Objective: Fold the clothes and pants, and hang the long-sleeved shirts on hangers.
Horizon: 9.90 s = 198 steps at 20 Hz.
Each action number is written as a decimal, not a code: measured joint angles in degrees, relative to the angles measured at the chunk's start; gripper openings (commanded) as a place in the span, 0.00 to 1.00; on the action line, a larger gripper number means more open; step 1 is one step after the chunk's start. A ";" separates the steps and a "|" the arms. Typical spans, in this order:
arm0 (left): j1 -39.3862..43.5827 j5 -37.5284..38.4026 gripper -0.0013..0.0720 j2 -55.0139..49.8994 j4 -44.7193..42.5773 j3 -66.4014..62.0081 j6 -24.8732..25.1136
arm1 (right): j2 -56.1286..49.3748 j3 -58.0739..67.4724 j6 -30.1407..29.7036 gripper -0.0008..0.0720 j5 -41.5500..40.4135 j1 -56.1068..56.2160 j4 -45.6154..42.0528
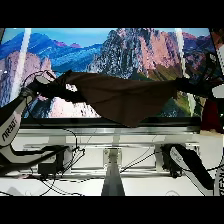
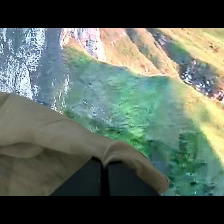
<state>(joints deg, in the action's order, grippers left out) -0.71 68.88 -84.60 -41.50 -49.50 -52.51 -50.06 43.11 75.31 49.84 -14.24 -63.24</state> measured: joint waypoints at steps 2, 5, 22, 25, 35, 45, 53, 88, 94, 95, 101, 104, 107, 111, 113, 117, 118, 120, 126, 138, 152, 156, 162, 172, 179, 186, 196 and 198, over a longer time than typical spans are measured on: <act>-0.63 3.54 0.03 0.00 0.00 -2.54 2.43 | 0.00 0.17 -0.02 0.02 -0.46 0.00 -0.04; -2.23 8.22 0.03 0.02 1.33 -9.22 4.61 | 0.02 1.86 -0.02 0.02 -1.18 0.00 -0.04; -29.05 3.41 0.03 19.32 29.33 -52.13 7.74 | 3.69 54.16 -1.38 0.02 -1.88 0.00 2.29; -33.53 -0.76 0.03 26.23 29.66 -52.65 7.91 | 7.50 58.75 -1.49 0.02 -1.90 0.00 3.63; -37.92 -7.87 0.03 33.88 14.71 -50.31 7.98 | 6.91 61.53 -1.57 0.02 -0.13 0.00 4.55; -17.92 0.52 0.03 7.17 -4.76 -37.81 7.87 | -30.14 61.51 -1.44 0.03 20.52 0.26 7.65; -6.91 -23.23 0.05 -5.46 -9.57 -36.68 7.54 | -47.47 61.51 -1.40 0.11 13.77 3.43 8.22; -22.49 2.58 0.28 12.87 -10.36 -36.39 -0.55 | -29.00 -0.79 -3.65 0.43 7.48 5.07 13.92; -22.49 2.82 0.03 11.61 -10.36 -36.20 -1.86 | -28.98 -1.64 -0.22 0.03 3.02 8.74 13.75; -22.49 3.28 0.03 11.19 -10.38 -36.17 -2.84 | -28.96 -1.64 0.00 0.03 2.16 9.35 13.88; -22.69 8.74 0.03 9.55 -10.91 -36.13 -5.62 | -26.75 -0.79 0.42 0.02 0.63 10.78 9.14; -23.61 10.12 0.03 9.49 -12.90 -36.09 -6.27 | -22.18 1.29 1.51 0.02 1.73 10.93 1.68; -24.70 11.39 0.03 9.46 -14.05 -35.26 -7.13 | -15.41 3.76 2.71 0.03 4.57 10.95 -6.03; -26.64 11.91 0.03 9.49 -14.97 -29.55 -7.15 | -6.78 5.38 3.54 0.03 10.21 10.95 -14.40; -28.04 12.00 0.03 9.51 -15.13 -25.11 -7.02 | -4.00 5.64 4.52 0.02 11.47 10.95 -17.75; -31.01 11.93 0.03 9.51 -15.45 -14.45 -6.03 | -1.75 5.92 5.70 0.03 12.83 10.95 -21.00; -31.39 11.91 0.03 9.51 -15.45 -11.93 -5.92 | -1.46 5.95 5.90 0.03 12.81 10.95 -21.40; -31.78 11.43 0.04 9.51 -14.99 -6.80 -4.61 | -1.16 5.97 6.03 0.03 12.61 10.95 -22.03; -31.93 9.09 0.67 9.53 -5.38 6.56 4.50 | -0.90 5.97 6.27 0.03 12.17 10.97 -22.45; -22.03 -0.83 0.67 9.55 -4.94 14.67 10.82 | -0.85 5.97 6.29 0.03 12.46 10.97 -22.18; -20.33 -2.03 0.63 9.40 -7.80 14.84 6.54 | -0.85 5.97 6.29 0.03 11.69 10.99 -21.49; -19.37 -0.52 0.16 7.02 -7.80 14.80 6.01 | -0.85 5.97 6.29 0.03 9.88 11.06 -19.34; -17.35 -1.55 0.03 4.26 -8.68 10.84 6.38 | -0.85 6.14 6.29 0.03 7.78 11.06 -18.25; -17.03 -3.89 0.03 21.70 -7.76 -21.88 0.59 | 0.92 26.56 4.85 0.02 10.12 11.06 -17.84; -17.03 -32.33 0.03 46.36 -7.69 -30.08 -0.07 | 10.62 44.63 4.50 0.03 7.80 11.06 -14.80; -17.03 -46.75 0.03 57.20 -9.05 -30.84 -0.22 | 18.05 51.65 4.44 0.02 -0.66 11.06 -10.67; -16.00 -22.45 0.03 28.83 -9.68 -30.80 -4.59 | -8.00 52.35 4.79 0.03 19.56 11.06 -7.82; -15.10 -19.19 0.03 20.11 -9.68 -30.80 -4.81 | -16.68 52.33 4.79 0.02 22.73 11.06 -7.82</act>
<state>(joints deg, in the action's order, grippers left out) -15.81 49.69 -64.49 -51.18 -80.29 -57.32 -66.74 95.44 80.09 72.58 -3.18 -71.07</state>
